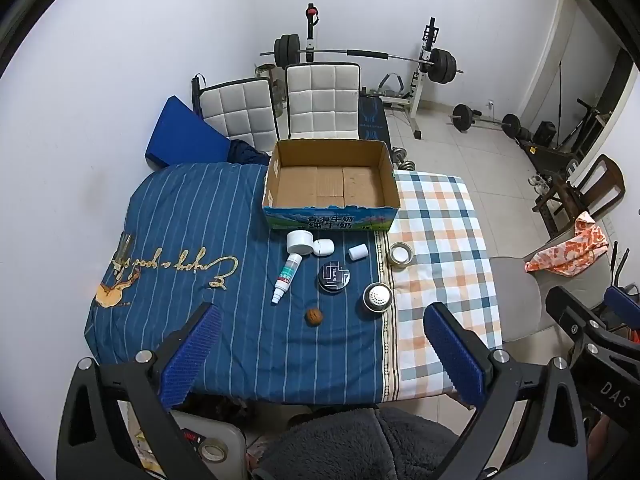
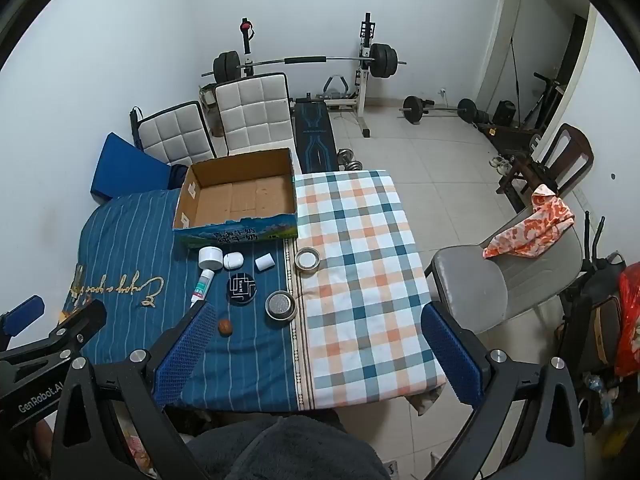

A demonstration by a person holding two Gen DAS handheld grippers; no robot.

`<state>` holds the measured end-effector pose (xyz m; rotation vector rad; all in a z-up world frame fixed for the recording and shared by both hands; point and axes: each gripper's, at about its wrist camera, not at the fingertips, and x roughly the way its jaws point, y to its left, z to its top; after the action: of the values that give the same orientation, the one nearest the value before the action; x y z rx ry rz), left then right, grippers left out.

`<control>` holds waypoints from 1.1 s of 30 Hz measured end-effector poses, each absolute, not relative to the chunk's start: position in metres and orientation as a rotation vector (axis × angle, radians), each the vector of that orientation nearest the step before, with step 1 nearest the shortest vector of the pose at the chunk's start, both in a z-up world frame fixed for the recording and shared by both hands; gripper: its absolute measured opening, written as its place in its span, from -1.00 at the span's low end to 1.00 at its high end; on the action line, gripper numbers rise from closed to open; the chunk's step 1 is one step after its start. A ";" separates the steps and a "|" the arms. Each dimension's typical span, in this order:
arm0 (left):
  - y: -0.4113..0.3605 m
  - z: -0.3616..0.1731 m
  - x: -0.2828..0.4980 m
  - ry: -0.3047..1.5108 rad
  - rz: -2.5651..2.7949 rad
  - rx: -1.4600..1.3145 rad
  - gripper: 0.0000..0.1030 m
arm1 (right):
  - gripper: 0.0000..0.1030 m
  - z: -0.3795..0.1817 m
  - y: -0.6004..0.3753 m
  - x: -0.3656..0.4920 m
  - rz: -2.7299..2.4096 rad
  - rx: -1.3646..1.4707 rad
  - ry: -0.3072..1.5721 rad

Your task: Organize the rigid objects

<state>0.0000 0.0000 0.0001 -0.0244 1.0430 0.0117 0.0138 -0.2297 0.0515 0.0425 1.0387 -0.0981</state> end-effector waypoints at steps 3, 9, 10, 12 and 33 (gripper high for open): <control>0.000 0.000 0.000 1.040 0.012 -0.027 1.00 | 1.00 0.052 -0.231 0.013 -0.098 0.042 1.039; 0.000 0.000 0.000 1.039 0.014 -0.025 1.00 | 1.00 0.052 -0.232 0.013 -0.099 0.042 1.038; 0.000 0.000 0.000 1.038 0.015 -0.024 1.00 | 1.00 0.052 -0.232 0.013 -0.100 0.040 1.037; 0.000 0.000 0.000 1.034 0.016 -0.026 1.00 | 1.00 0.054 -0.234 0.016 -0.100 0.042 1.037; 0.000 0.003 0.005 1.022 0.019 -0.027 1.00 | 1.00 0.052 -0.233 0.019 -0.116 0.039 1.021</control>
<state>0.0051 0.0000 0.0027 -0.0274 1.0216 0.0186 0.0188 -0.2328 0.0524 0.0386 1.0209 -0.1164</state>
